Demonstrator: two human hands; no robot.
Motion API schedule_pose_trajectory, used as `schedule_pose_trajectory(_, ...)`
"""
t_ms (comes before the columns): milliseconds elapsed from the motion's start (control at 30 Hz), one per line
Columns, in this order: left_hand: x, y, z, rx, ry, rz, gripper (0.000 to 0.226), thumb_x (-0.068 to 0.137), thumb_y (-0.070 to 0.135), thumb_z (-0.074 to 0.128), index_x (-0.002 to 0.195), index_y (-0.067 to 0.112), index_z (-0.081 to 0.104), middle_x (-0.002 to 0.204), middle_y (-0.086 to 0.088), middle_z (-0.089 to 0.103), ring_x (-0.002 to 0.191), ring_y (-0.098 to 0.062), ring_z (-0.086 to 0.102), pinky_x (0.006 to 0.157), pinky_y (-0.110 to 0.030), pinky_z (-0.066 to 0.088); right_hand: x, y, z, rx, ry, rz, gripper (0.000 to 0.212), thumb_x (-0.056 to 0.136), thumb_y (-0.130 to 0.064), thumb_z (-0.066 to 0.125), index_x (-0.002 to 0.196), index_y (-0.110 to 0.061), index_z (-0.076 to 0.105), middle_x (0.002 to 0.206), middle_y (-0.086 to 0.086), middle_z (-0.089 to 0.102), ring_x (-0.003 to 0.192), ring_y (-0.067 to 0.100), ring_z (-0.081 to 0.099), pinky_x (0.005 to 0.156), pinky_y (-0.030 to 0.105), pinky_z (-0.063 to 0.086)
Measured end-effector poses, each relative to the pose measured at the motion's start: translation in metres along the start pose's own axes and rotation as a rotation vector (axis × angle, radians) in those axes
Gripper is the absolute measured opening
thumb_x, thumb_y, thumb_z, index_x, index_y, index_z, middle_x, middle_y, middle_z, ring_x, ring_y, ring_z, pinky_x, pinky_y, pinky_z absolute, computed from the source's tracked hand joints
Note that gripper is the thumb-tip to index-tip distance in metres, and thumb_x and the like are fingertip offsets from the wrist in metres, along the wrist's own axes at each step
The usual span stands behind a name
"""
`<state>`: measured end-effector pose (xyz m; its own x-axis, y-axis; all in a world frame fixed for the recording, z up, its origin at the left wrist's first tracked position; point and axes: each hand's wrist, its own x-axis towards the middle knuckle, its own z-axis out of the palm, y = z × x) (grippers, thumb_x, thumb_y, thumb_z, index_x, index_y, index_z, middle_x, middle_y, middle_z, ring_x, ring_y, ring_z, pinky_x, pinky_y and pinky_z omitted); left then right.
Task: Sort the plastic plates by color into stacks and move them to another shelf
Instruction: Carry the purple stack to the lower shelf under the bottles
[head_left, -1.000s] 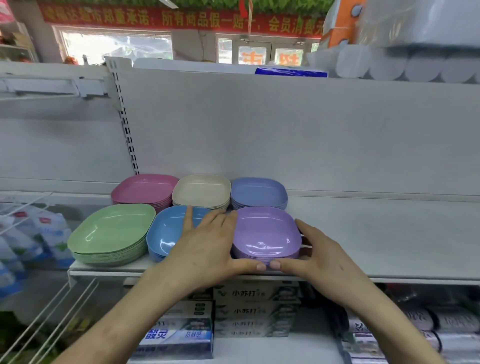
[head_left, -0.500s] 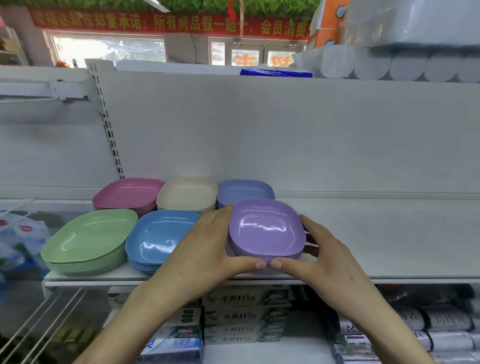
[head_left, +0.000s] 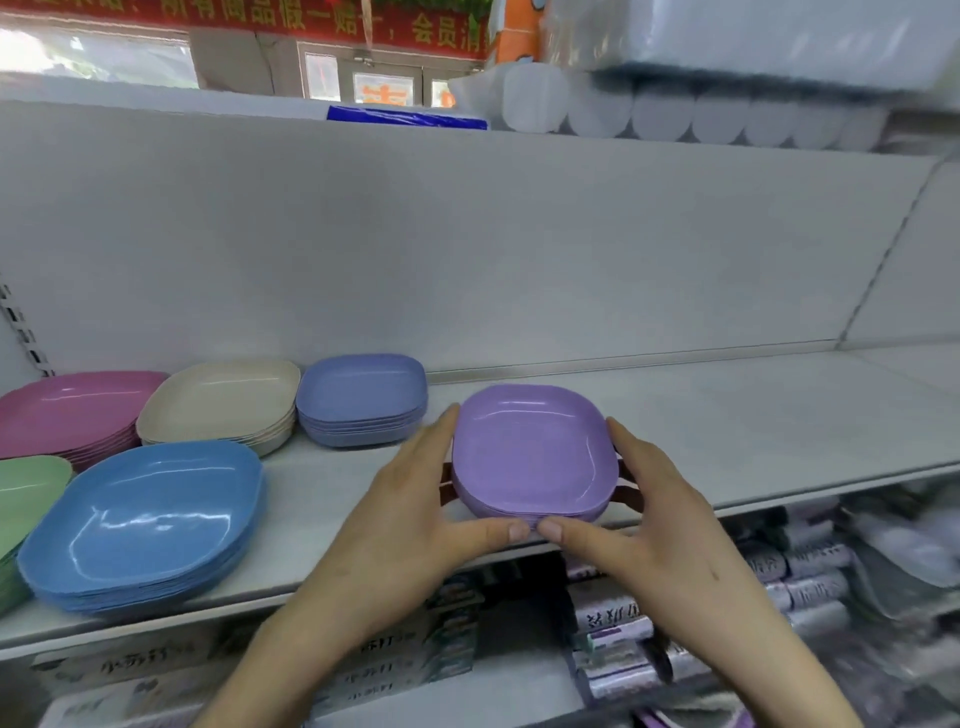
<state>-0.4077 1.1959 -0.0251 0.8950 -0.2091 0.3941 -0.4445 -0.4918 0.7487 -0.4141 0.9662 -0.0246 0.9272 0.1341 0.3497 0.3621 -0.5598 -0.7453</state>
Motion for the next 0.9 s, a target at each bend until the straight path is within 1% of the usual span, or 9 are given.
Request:
schedule_pose_trajectory(67, 0.004, 0.000, 0.009, -0.028, -0.034, 0.012, 0.080, 0.072, 0.052, 0.089, 0.126, 0.078, 0.034, 0.131, 0.042, 0.049, 0.119, 0.012, 0.055, 0.089, -0.010, 0.047, -0.009, 0.004, -0.008, -0.021, 0.028, 0.028, 0.086, 0.068, -0.064, 0.082, 0.140, -0.064, 0.034, 0.133, -0.035, 0.048, 0.117, -0.010, 0.055, 0.089, 0.019, 0.050)
schedule_pose_trajectory(133, 0.008, -0.001, 0.018, -0.049, -0.074, 0.024, 0.082, 0.073, 0.052, 0.089, 0.125, 0.080, 0.032, 0.131, 0.043, 0.047, 0.119, 0.013, 0.054, 0.091, -0.014, 0.046, -0.019, 0.004, -0.012, -0.041, 0.060, 0.059, 0.081, 0.071, -0.063, 0.082, 0.137, -0.068, 0.035, 0.130, -0.038, 0.048, 0.117, -0.015, 0.051, 0.084, 0.009, 0.048)
schedule_pose_trajectory(200, 0.014, -0.003, 0.028, -0.064, -0.118, 0.054, 0.086, 0.072, 0.053, 0.088, 0.129, 0.078, 0.030, 0.133, 0.042, 0.045, 0.121, 0.013, 0.052, 0.096, -0.019, 0.047, -0.028, 0.005, -0.013, -0.067, 0.110, 0.089, 0.077, 0.074, -0.059, 0.082, 0.135, -0.068, 0.036, 0.129, -0.038, 0.048, 0.120, -0.017, 0.047, 0.084, 0.002, 0.042)
schedule_pose_trajectory(333, 0.022, -0.003, 0.042, -0.112, -0.245, 0.094, 0.094, 0.072, 0.055, 0.088, 0.146, 0.061, 0.031, 0.140, 0.030, 0.046, 0.127, 0.002, 0.052, 0.104, -0.033, 0.050, -0.050, 0.001, -0.015, -0.119, 0.203, 0.168, 0.073, 0.077, -0.052, 0.084, 0.131, -0.070, 0.037, 0.129, -0.035, 0.050, 0.122, -0.009, 0.050, 0.089, 0.016, 0.044)
schedule_pose_trajectory(500, 0.018, 0.000, 0.051, -0.182, -0.381, 0.194, 0.088, 0.075, 0.048, 0.089, 0.141, 0.066, 0.033, 0.137, 0.033, 0.047, 0.122, 0.006, 0.054, 0.096, -0.025, 0.053, -0.089, -0.016, -0.010, -0.171, 0.333, 0.280, 0.078, 0.077, -0.055, 0.083, 0.136, -0.070, 0.033, 0.131, -0.043, 0.044, 0.125, -0.014, 0.047, 0.091, 0.017, 0.044)
schedule_pose_trajectory(567, 0.012, 0.003, 0.057, -0.226, -0.451, 0.222, 0.088, 0.075, 0.043, 0.089, 0.140, 0.065, 0.036, 0.136, 0.032, 0.049, 0.122, 0.007, 0.054, 0.094, -0.022, 0.052, -0.110, -0.022, -0.005, -0.182, 0.391, 0.331, 0.080, 0.078, -0.053, 0.084, 0.138, -0.069, 0.034, 0.132, -0.041, 0.045, 0.126, -0.012, 0.047, 0.094, 0.020, 0.045)
schedule_pose_trajectory(667, 0.000, 0.011, 0.072, -0.261, -0.558, 0.285, 0.090, 0.072, 0.041, 0.090, 0.139, 0.066, 0.037, 0.136, 0.032, 0.050, 0.123, 0.005, 0.055, 0.097, -0.025, 0.051, -0.147, -0.030, 0.002, -0.216, 0.499, 0.410, 0.084, 0.076, -0.053, 0.085, 0.139, -0.069, 0.032, 0.132, -0.040, 0.044, 0.126, -0.012, 0.047, 0.096, 0.018, 0.044)
schedule_pose_trajectory(800, -0.025, 0.026, 0.098, -0.313, -0.681, 0.375, 0.090, 0.073, 0.038, 0.091, 0.140, 0.065, 0.037, 0.139, 0.031, 0.049, 0.129, 0.008, 0.048, 0.095, -0.015, 0.046, -0.198, -0.045, 0.004, -0.237, 0.619, 0.517, 0.085, 0.074, -0.054, 0.085, 0.139, -0.069, 0.033, 0.132, -0.038, 0.046, 0.124, -0.010, 0.050, 0.095, 0.017, 0.045)
schedule_pose_trajectory(900, -0.046, 0.044, 0.119, -0.378, -0.799, 0.408, 0.090, 0.074, 0.033, 0.091, 0.143, 0.060, 0.039, 0.139, 0.028, 0.051, 0.130, 0.005, 0.049, 0.097, -0.018, 0.047, -0.237, -0.058, 0.005, -0.247, 0.721, 0.582, 0.083, 0.073, -0.052, 0.087, 0.136, -0.070, 0.036, 0.129, -0.038, 0.048, 0.121, -0.010, 0.053, 0.093, 0.016, 0.046)
